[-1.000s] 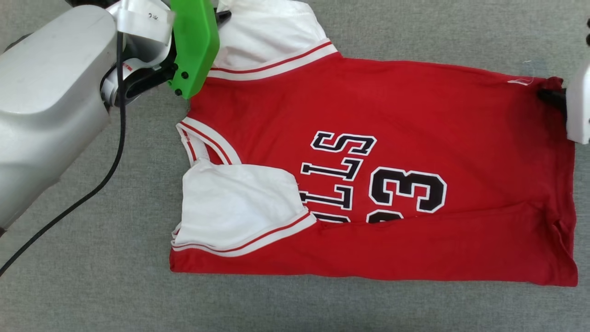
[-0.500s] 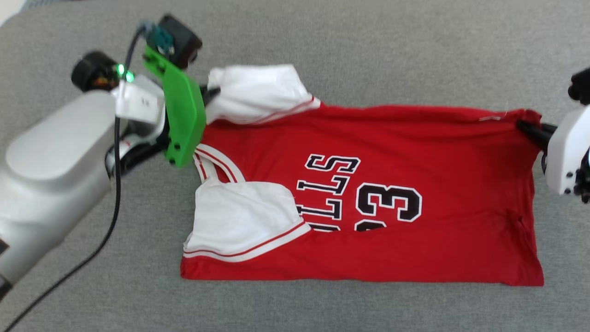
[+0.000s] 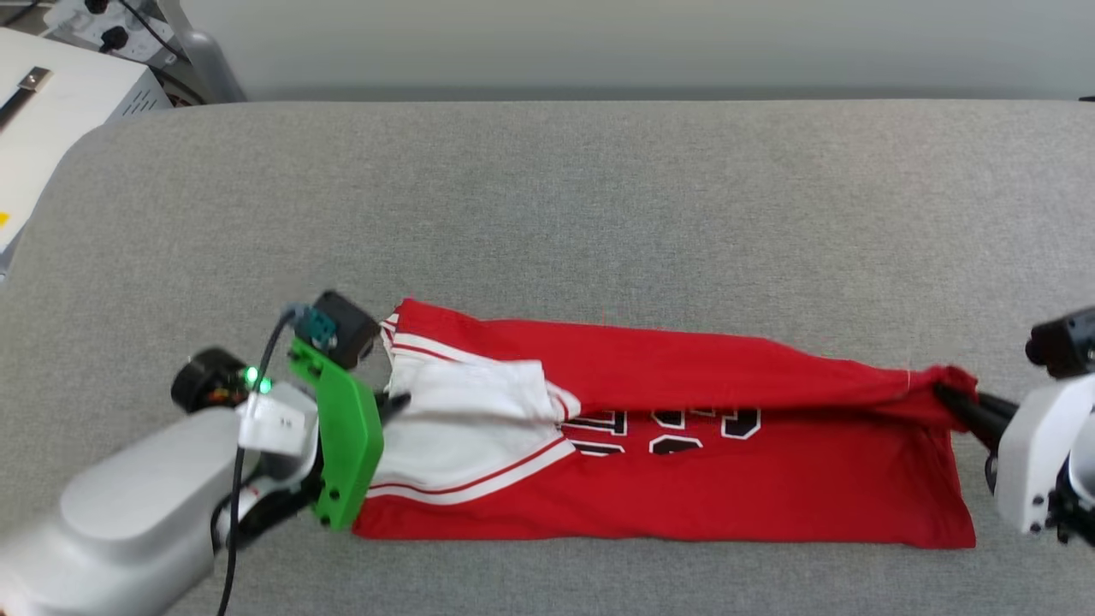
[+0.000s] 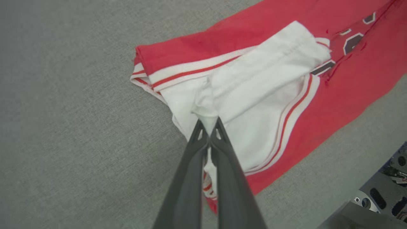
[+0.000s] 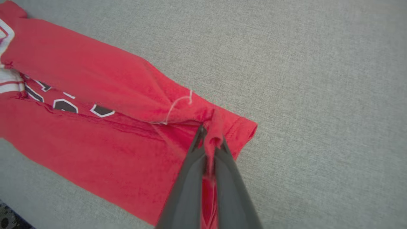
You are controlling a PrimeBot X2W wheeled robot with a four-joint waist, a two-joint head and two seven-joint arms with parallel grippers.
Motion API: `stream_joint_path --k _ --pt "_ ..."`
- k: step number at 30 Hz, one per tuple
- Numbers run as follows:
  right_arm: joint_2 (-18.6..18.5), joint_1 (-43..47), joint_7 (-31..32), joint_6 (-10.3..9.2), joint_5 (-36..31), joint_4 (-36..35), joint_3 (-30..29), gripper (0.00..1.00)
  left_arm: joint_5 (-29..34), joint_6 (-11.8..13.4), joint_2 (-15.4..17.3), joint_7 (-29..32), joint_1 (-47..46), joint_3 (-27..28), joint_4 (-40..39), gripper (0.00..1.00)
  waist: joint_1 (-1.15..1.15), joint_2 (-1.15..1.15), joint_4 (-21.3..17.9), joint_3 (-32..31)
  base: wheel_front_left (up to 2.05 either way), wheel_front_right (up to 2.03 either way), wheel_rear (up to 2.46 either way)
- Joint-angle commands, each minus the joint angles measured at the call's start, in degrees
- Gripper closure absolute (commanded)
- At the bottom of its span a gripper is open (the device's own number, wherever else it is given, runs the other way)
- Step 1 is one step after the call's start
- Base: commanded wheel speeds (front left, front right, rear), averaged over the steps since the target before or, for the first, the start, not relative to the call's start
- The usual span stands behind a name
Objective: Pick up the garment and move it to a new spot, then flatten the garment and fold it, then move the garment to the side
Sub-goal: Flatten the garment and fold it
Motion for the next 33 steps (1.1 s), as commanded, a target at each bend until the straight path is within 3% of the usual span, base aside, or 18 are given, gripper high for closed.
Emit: stream_joint_path --k 1,7,13,14,15,16,17,21,27,33 --pt "0.32 2.2 -0.71 -0.03 -0.22 -0.56 -0.79 1.0 -0.12 0.72 0.52 -0.56 2.31 0.09 -0.29 1.0 0.0 0.0 0.01 -0.16 0.0 0.0 0.0" --pt "1.82 7.62 0.5 -0.03 -1.3 -1.65 -2.32 1.0 -0.71 1.98 0.17 -1.79 7.74 0.08 -0.1 1.0 0.0 0.0 -0.52 1.65 0.0 0.0 0.0" --pt "5.24 7.59 2.08 -0.03 -2.33 2.04 -2.31 1.0 -1.65 2.14 -2.02 -4.46 9.51 0.61 4.65 1.0 0.0 0.0 -0.78 3.72 0.0 0.0 0.0" --pt "5.66 7.39 1.91 -0.03 -2.56 2.78 -2.31 1.0 -1.67 2.08 -2.47 -4.92 9.72 0.62 5.61 0.65 0.0 0.0 -0.71 3.72 0.0 0.0 0.0" --pt "5.98 7.31 1.77 -0.03 -2.58 3.29 -2.33 0.76 -1.45 2.2 -2.77 -5.62 9.79 0.72 6.27 0.0 0.0 0.0 -0.67 3.63 0.0 0.0 0.0" --pt "6.35 7.35 1.67 -0.03 -2.19 3.6 -2.36 0.45 -1.03 2.58 -3.08 -6.95 9.94 0.98 7.03 0.0 0.0 0.0 -0.64 3.31 0.0 0.0 0.0" --pt "6.53 7.39 1.38 -0.03 -1.74 3.61 -2.61 0.0 -0.83 2.82 -3.24 -8.01 10.16 1.21 7.49 0.0 0.0 0.0 -0.64 2.99 0.0 0.0 0.0" --pt "5.83 8.08 0.3 -0.03 1.33 1.29 -4.69 0.0 0.58 5.51 -2.85 -14.73 11.42 3.14 7.54 0.0 0.0 0.0 -0.77 0.99 0.0 0.0 0.0" --pt "2.84 10.28 1.53 -0.03 9.67 -4.76 -11.25 0.0 3.52 14.78 -1.79 -26.86 13.56 7.94 5.2 0.0 0.0 0.0 -0.79 -1.13 0.0 0.0 0.0" --pt "-0.53 13.0 7.87 -0.03 18.07 -5.08 -17.85 0.0 7.8 23.94 -1.69 -29.85 16.5 13.44 -0.93 0.0 0.0 0.0 0.32 -1.07 0.0 0.0 0.0"
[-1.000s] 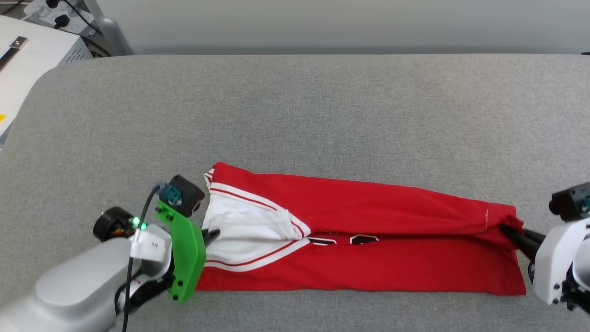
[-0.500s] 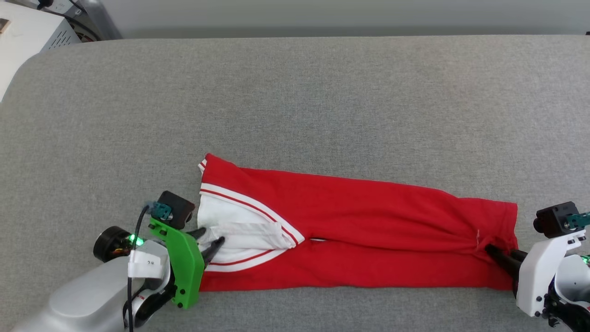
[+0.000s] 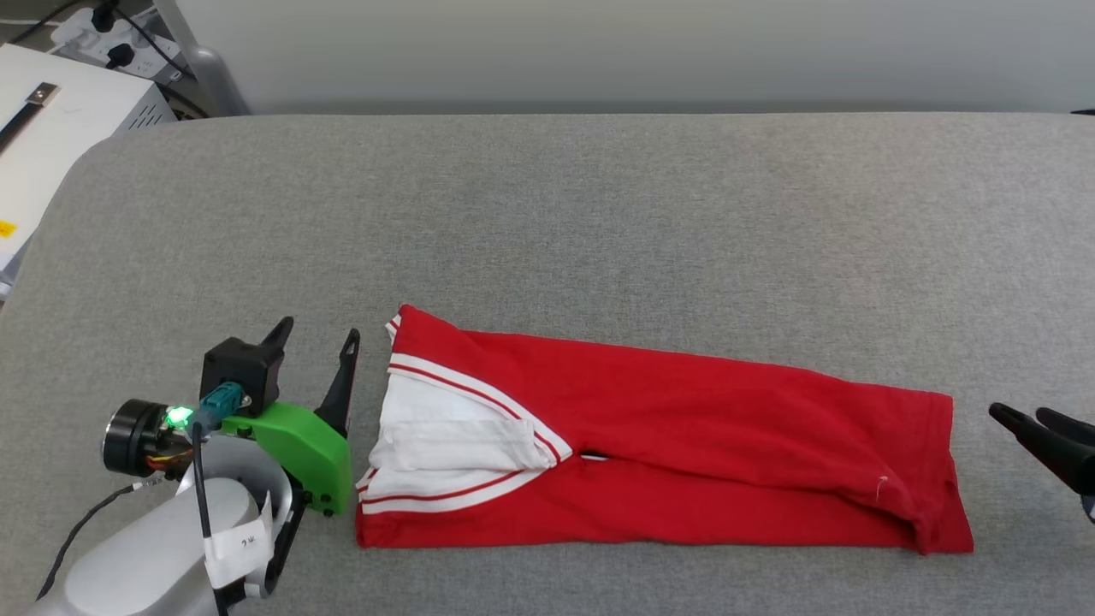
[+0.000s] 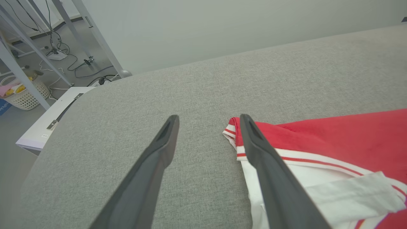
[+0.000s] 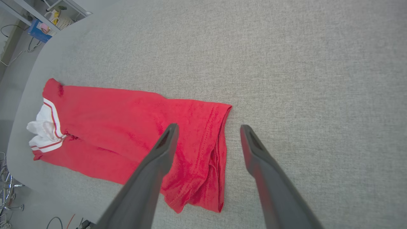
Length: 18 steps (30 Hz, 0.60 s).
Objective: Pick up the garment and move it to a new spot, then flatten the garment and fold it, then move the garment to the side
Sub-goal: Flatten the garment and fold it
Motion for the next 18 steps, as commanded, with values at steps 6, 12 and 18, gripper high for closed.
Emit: stream_joint_path --k 6,12,18 --pt "-0.02 0.92 6.86 -0.05 1.65 5.36 -1.37 0.0 12.51 7.11 -3.49 -0.37 7.21 11.89 -6.05 0.0 0.0 0.0 2.76 2.47 0.0 0.0 0.0" --pt "2.65 -0.45 8.7 -0.05 0.4 8.91 0.6 0.0 19.58 6.41 -7.82 -0.38 11.87 19.47 -6.52 0.0 0.0 0.0 4.8 4.3 0.0 0.0 0.0" --pt "6.37 -2.43 11.13 -0.05 1.88 10.41 4.82 0.0 26.69 2.43 -13.67 -0.39 16.58 26.83 -5.73 0.0 0.0 0.0 6.64 6.06 0.0 0.0 0.0"
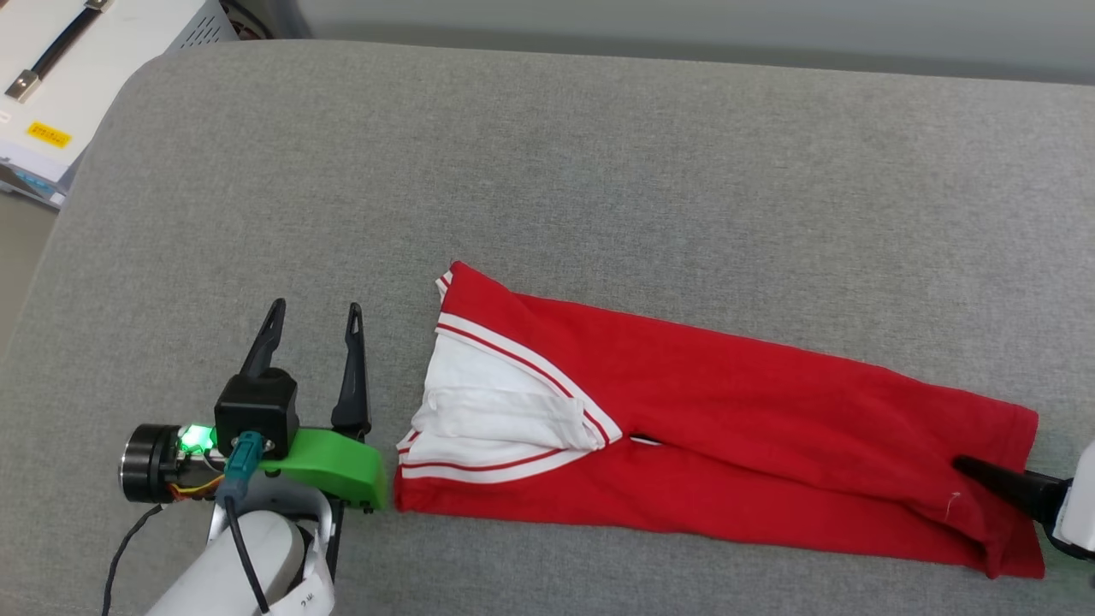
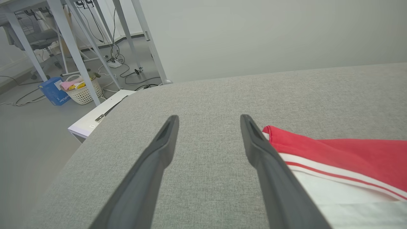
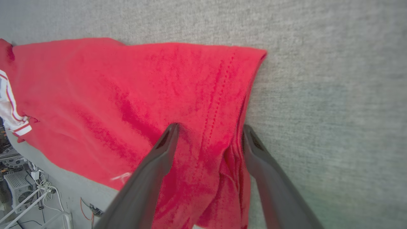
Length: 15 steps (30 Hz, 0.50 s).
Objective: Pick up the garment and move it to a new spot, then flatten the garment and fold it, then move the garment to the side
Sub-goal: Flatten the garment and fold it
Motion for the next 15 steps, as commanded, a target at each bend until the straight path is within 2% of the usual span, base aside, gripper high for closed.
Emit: stream_joint_path --k 1,9,12,15 --pt "2.61 -0.24 0.8 -0.03 0.44 0.12 2.36 0.0 1.42 -0.73 -1.16 -0.32 1.23 1.2 0.06 0.0 0.0 0.0 0.7 0.72 0.0 0.0 0.0" --pt "4.01 -1.9 1.13 -0.03 0.64 -2.12 7.49 0.0 7.62 -4.57 -6.48 -0.32 3.62 5.62 1.13 0.0 0.0 0.0 1.17 0.56 0.0 0.0 0.0" --pt "3.87 -2.53 0.45 -0.03 0.43 -1.96 8.61 1.0 9.48 -6.06 -8.15 -0.32 4.2 7.15 1.72 0.0 0.0 0.0 1.26 0.23 0.0 0.0 0.0" --pt "2.95 -2.99 -0.28 -0.03 0.34 -1.57 9.05 1.0 10.95 -7.29 -9.36 -0.32 4.89 8.59 2.23 0.0 0.0 0.0 1.24 -0.26 0.0 0.0 0.0"
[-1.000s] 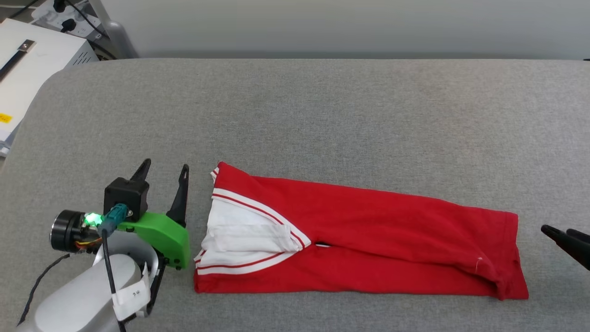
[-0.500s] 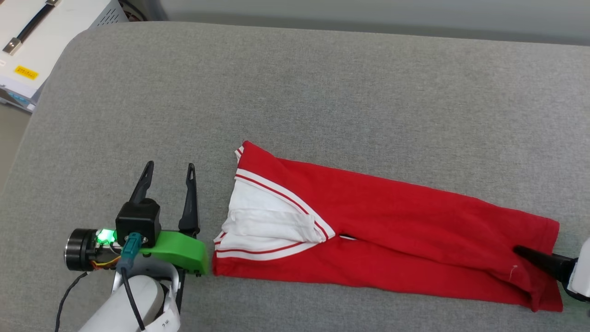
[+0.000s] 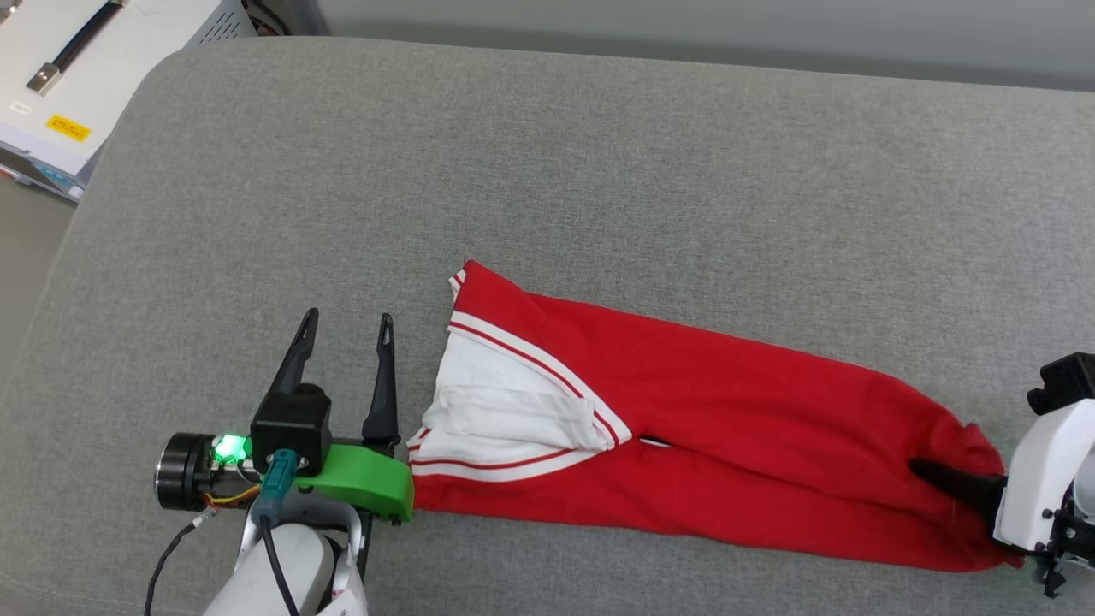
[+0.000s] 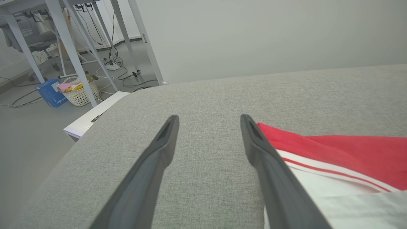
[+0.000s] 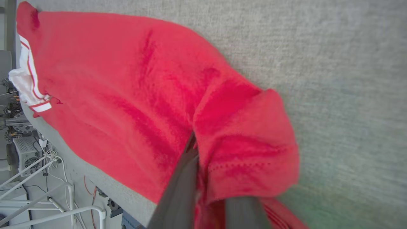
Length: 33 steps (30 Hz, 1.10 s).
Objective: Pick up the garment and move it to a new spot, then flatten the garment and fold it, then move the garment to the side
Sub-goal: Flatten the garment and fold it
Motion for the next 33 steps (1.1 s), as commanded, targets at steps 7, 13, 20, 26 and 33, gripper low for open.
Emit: stream_joint_path --k 7,13,20,26,33 --pt "-3.5 0.04 -0.76 0.03 0.02 2.58 0.17 1.0 3.72 -2.64 -2.24 -0.32 3.08 3.37 1.38 0.0 0.0 0.0 -0.59 -1.91 0.0 0.0 0.0" --pt "-11.41 0.84 0.69 0.03 -1.4 6.59 -2.36 1.0 6.62 -5.23 -3.93 -0.32 4.59 5.17 2.26 0.0 0.0 0.0 -0.61 -3.53 0.0 0.0 0.0" --pt "-12.88 1.88 3.81 0.03 -1.1 2.35 -2.5 1.0 8.22 -6.63 -5.04 -0.32 6.64 6.85 2.92 0.0 0.0 0.0 -1.32 -5.46 0.0 0.0 0.0" --pt "-11.62 0.88 8.39 0.03 -1.54 -6.21 -2.03 1.0 9.35 -7.81 -5.98 -0.32 7.15 7.82 3.2 0.0 0.0 0.0 -1.36 -5.72 0.0 0.0 0.0" --pt "-5.61 -5.3 14.49 0.03 -4.31 -13.41 0.25 1.0 10.53 -9.29 -7.65 -0.33 6.09 8.42 3.67 0.0 0.0 0.0 -0.26 -4.03 0.0 0.0 0.0"
